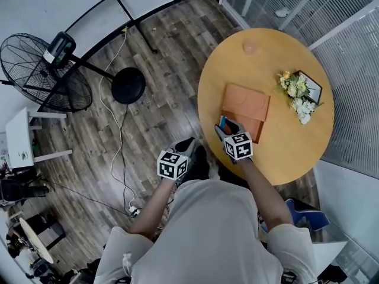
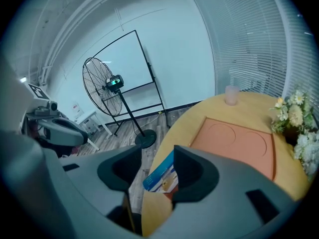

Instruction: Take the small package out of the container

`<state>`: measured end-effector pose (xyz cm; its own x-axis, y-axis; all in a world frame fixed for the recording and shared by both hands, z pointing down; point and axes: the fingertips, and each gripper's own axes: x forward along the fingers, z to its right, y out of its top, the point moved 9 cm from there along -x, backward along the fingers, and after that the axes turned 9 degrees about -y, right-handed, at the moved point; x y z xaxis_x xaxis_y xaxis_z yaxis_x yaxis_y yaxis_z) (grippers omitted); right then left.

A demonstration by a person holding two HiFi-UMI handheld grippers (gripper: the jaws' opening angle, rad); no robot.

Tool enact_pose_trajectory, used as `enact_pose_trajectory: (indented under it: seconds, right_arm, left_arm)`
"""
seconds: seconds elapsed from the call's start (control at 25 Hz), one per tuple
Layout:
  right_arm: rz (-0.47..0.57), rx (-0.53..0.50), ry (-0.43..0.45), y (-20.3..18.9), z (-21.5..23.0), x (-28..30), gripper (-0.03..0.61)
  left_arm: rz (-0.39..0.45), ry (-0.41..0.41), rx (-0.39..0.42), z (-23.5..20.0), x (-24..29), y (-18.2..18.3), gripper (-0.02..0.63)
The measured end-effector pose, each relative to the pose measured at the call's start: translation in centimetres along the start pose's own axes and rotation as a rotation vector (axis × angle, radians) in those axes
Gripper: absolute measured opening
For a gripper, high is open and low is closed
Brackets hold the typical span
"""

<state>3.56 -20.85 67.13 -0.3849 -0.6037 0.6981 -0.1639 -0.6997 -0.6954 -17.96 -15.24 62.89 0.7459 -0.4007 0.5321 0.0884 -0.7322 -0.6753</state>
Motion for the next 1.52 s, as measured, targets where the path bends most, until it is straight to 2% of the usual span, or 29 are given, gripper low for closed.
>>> enact_pose_trajectory:
  seconds: [0.28,0.6,1.04,1.12,1.2,1.52]
  right_arm:
    - [-0.037,0.025,-0.058,-1.0,0.8,-0.1,0.199]
    - [-0.083,0.207,-0.108,-1.8,1.5,1.0,0.199]
    - [-0.170,0.267,-0.215,-1.6,0.4,2.9,0.193]
    - [-0.181,0.271,-0.246,-1.4,0.3,2.8,0.116]
    - [-0.186,0.256,-0.279,-1.3,0.3,2.7,0.072]
    - [-0.159,0.193,-0.328,-1.4,0.6,1.4,0.035]
  left_arm:
    - [0.002,-0.010,0.009,0.2,0.3,0.2,0.020]
    - [-0.005,-0.008,0.011,-0.4,0.1,0.5,0.020]
    - [-0.013,-0.004,0.009,-2.0,-0.8,0.2,0.020]
    - [-0.015,-0.008,0.008,-2.2,-0.8,0.1,0.020]
    - [-0.017,-0.011,0.009,-2.3,-1.0,0.1,0.020]
    - [-0.016,-0.026,0.030,-2.8,-1.4,0.2,0.020]
